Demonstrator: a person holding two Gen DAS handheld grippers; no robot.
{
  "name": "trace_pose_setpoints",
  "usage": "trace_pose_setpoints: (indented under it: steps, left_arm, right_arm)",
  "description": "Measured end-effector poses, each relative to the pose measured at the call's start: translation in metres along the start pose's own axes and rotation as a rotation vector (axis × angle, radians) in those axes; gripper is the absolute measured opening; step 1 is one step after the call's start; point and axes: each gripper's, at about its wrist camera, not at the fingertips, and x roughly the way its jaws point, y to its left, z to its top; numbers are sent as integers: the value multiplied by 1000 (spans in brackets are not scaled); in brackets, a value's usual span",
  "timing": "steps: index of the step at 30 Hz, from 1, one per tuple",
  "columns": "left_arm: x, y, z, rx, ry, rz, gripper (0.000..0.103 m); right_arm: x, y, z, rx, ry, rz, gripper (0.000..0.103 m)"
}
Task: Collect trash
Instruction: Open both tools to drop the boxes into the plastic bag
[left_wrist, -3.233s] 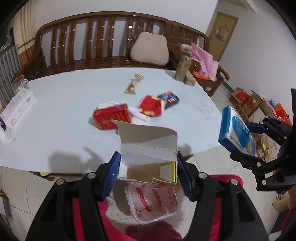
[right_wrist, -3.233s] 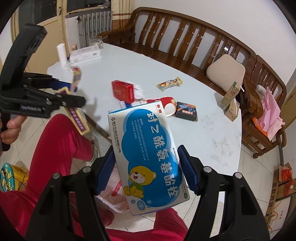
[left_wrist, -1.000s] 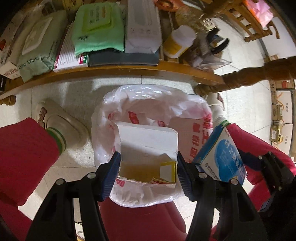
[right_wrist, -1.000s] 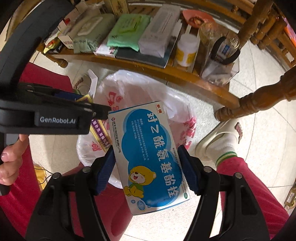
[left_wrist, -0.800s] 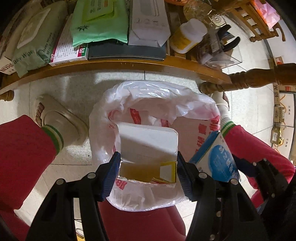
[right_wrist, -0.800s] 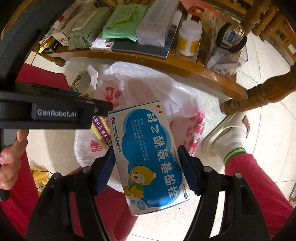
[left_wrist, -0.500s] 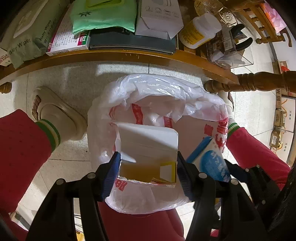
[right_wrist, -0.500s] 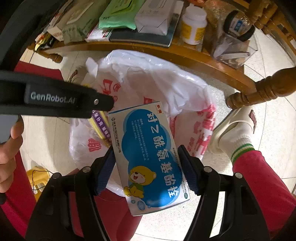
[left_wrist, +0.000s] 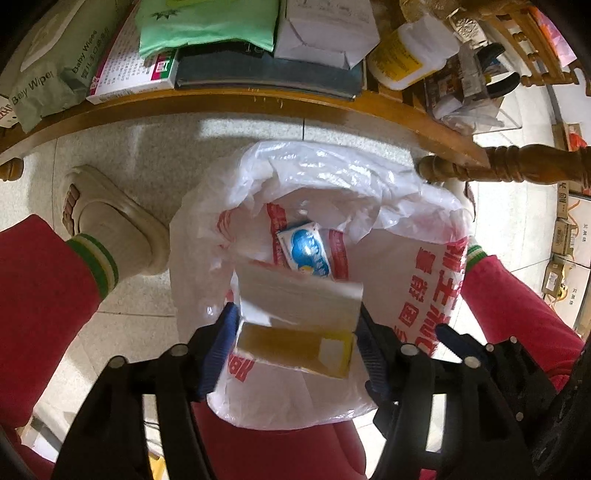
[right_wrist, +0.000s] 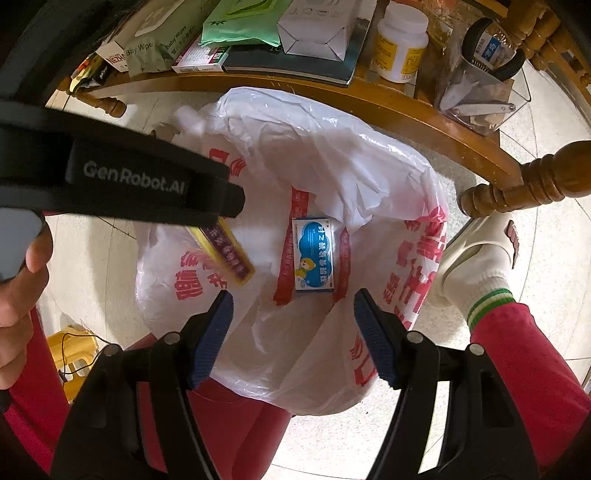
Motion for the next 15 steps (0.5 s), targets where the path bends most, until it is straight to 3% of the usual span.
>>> trace_pose_setpoints:
  steps: [2,15]
  left_arm:
    - [0,1,0,-2,4,6,76]
    - [-6,4,-4,-13,-8,12,78]
  right_arm:
    - [0,0,0,2,1,0,67]
    - [-3,1,2,1,-5,2,67]
